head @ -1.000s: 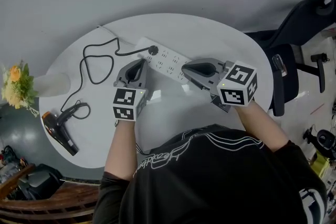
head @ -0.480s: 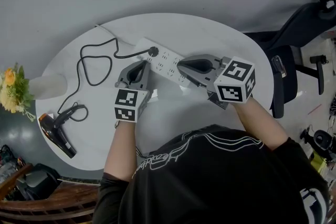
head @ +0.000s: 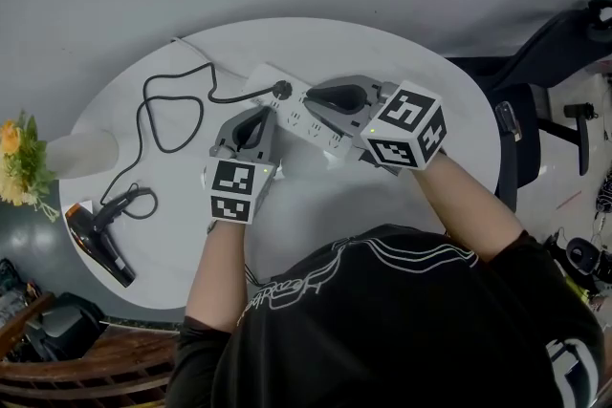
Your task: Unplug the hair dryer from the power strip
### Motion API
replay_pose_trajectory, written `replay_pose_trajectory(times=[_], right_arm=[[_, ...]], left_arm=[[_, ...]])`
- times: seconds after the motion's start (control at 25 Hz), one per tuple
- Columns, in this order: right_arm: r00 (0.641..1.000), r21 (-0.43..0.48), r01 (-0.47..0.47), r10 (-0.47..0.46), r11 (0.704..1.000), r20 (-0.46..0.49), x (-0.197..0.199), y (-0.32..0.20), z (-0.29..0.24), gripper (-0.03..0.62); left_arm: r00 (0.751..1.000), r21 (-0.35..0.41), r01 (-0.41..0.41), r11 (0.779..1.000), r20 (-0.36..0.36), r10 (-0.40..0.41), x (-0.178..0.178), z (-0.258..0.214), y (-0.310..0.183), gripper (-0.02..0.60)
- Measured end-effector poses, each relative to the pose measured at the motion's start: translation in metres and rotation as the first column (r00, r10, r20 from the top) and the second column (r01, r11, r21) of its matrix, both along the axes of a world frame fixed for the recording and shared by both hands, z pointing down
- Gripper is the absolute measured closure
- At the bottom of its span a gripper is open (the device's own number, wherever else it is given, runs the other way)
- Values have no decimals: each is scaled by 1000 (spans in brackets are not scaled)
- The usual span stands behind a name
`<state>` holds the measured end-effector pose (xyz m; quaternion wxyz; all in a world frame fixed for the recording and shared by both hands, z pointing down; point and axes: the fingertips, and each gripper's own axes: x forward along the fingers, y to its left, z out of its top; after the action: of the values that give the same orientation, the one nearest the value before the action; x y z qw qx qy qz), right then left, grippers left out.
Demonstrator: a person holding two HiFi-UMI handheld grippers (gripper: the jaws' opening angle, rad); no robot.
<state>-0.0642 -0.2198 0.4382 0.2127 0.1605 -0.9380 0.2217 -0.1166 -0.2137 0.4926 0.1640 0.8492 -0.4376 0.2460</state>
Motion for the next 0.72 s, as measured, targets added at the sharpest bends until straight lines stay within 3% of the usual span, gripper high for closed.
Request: replay_pose_trajectory(times=[0.08, 0.2, 0.48, 0.72], right_arm=[[999, 46, 9, -7, 999, -40, -9, -8, 6, 575], [996, 87, 28, -20, 996, -91, -24, -14, 16, 500], [987, 196, 21, 11, 980, -163, -40, -26, 26, 505], [974, 243, 59, -3, 968, -227, -48, -25, 30, 560]], left_arm=[[1000, -2, 3, 1000, -6, -3, 0, 0, 0, 580], [1000, 4, -7, 1000, 24, 7, 0, 0, 0, 580], [1000, -13, -3, 1000, 9, 3, -1, 1, 0, 580], [1000, -32, -6, 999, 0, 6, -1, 1, -1, 580]])
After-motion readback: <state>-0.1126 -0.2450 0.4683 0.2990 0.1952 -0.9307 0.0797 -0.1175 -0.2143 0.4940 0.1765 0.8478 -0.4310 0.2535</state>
